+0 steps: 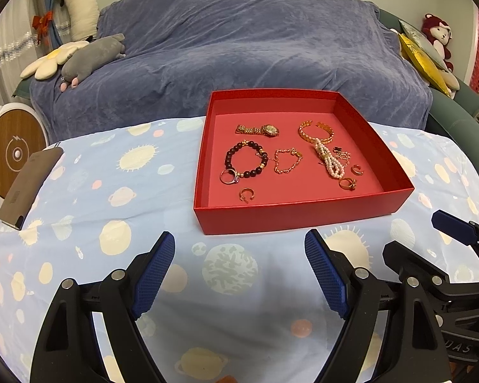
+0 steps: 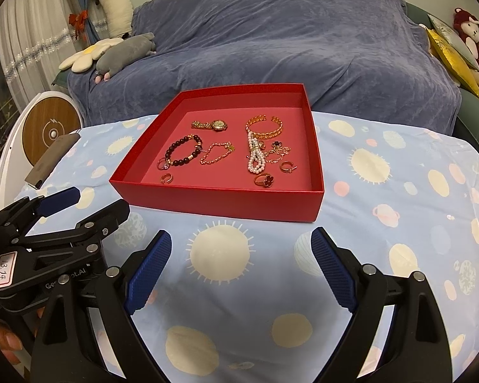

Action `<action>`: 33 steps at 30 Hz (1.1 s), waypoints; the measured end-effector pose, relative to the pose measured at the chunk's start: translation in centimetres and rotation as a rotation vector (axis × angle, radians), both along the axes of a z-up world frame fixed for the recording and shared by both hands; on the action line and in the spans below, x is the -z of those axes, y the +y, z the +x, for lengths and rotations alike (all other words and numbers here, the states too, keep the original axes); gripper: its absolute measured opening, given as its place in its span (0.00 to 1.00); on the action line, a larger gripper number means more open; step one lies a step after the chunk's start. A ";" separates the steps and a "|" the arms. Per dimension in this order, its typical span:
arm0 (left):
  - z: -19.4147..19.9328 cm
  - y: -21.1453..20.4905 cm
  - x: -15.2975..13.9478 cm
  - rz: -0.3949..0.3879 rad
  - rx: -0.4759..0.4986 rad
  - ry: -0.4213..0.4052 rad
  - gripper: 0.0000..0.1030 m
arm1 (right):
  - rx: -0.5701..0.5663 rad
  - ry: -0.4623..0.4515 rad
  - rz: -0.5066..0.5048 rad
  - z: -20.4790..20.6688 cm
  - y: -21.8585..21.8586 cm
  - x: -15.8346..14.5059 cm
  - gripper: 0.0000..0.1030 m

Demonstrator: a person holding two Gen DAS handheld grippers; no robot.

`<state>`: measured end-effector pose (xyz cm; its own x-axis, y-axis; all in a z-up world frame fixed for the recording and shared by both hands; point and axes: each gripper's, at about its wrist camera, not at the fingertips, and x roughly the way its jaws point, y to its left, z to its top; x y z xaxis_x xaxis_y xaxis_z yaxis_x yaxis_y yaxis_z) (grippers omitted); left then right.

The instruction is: Organize jewelry

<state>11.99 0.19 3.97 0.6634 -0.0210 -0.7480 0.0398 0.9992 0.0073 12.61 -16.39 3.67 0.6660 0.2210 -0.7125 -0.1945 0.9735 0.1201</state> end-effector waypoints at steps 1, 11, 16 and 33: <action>0.0 0.0 0.0 -0.001 -0.002 0.000 0.78 | 0.000 0.000 -0.001 0.0 0.0 0.0 0.84; -0.2 0.3 0.0 0.000 -0.023 -0.008 0.78 | 0.000 0.000 -0.002 0.0 0.0 0.0 0.84; -0.1 0.2 0.1 0.014 -0.022 -0.006 0.78 | 0.001 0.001 0.000 0.0 0.0 0.0 0.84; -0.2 0.3 0.3 0.002 -0.032 0.011 0.78 | -0.003 0.003 -0.001 -0.2 0.1 0.2 0.84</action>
<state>11.79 0.50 3.72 0.6556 0.0019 -0.7551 0.0075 0.9999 0.0091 12.37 -16.24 3.43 0.6635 0.2221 -0.7145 -0.1974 0.9730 0.1193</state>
